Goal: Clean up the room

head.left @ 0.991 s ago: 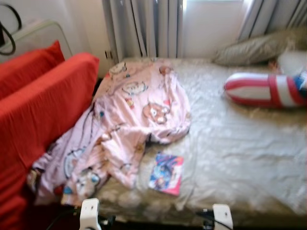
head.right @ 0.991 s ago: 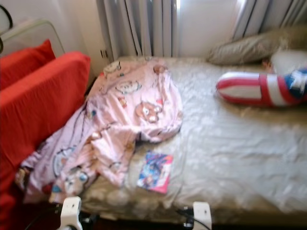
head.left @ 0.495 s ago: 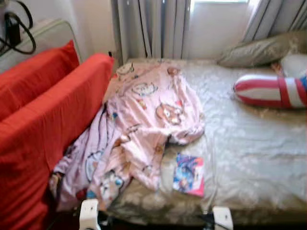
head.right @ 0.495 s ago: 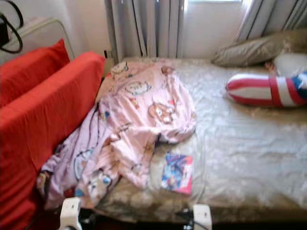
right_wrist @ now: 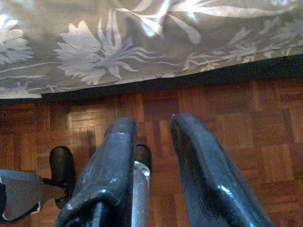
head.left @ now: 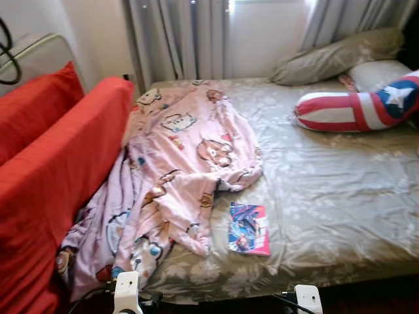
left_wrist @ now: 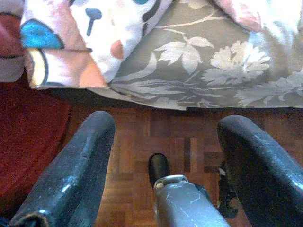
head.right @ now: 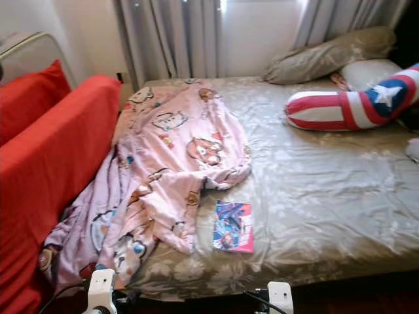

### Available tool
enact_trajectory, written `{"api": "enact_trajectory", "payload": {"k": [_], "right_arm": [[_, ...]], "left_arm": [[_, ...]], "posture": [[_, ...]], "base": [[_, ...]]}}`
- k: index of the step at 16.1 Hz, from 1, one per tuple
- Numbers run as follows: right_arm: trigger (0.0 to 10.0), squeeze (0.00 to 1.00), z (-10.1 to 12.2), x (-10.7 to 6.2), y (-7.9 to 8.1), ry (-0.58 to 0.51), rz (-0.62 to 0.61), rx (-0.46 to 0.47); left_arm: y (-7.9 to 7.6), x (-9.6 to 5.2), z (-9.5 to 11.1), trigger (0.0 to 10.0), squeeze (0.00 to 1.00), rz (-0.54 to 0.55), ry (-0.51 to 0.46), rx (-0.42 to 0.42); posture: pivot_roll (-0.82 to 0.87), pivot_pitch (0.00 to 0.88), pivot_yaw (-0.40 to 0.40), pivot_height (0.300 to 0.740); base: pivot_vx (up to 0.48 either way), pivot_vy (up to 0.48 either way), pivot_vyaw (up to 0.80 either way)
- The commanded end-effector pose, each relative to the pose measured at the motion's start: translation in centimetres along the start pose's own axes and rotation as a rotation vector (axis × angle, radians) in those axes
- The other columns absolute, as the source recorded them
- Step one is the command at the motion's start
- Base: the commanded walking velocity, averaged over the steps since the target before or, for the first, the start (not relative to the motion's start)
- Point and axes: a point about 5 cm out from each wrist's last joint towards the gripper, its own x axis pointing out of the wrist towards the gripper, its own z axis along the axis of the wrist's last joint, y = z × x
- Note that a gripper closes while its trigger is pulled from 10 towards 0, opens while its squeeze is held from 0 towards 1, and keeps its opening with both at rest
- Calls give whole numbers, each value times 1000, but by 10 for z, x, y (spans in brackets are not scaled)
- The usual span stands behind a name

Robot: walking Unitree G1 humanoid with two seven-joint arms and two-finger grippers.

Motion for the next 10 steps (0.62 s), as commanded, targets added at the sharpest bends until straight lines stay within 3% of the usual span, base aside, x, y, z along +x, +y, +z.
{"api": "enact_trajectory", "payload": {"k": [1,10], "right_arm": [[10000,0,0,0,-1,1,-2,-1],[10000,0,6,1,2,-26,9,22]], "left_arm": [[-2,1,0,10000,0,-9,4,19],[-3,1,0,10000,0,-5,1,8]], "posture": [[-12,0,17,740],[-14,0,16,740]], "base": [[0,-431,0],[0,0,0]]}}
